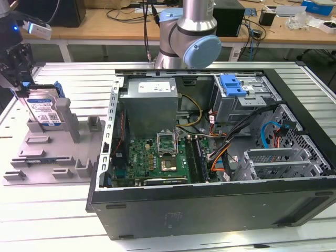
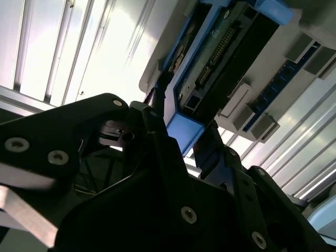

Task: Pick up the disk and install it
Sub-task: 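Pick up the disk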

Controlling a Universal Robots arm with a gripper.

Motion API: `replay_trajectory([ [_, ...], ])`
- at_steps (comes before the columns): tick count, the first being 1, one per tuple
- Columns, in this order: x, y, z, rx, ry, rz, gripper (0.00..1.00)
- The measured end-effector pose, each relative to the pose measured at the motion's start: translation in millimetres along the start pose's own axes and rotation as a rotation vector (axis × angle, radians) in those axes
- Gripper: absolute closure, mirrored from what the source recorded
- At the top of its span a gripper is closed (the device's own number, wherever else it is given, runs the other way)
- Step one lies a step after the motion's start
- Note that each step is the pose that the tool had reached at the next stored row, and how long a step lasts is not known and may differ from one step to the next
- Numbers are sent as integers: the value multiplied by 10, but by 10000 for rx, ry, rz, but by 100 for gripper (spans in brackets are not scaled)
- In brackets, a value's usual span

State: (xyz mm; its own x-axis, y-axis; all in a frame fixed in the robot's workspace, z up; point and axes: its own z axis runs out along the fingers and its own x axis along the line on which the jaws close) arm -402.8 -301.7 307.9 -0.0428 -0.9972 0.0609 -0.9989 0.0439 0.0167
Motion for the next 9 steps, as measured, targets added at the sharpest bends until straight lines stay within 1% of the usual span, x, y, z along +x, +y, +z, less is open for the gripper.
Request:
replay_trajectory([
  [9, 1, -1, 58, 1, 1, 0, 52],
])
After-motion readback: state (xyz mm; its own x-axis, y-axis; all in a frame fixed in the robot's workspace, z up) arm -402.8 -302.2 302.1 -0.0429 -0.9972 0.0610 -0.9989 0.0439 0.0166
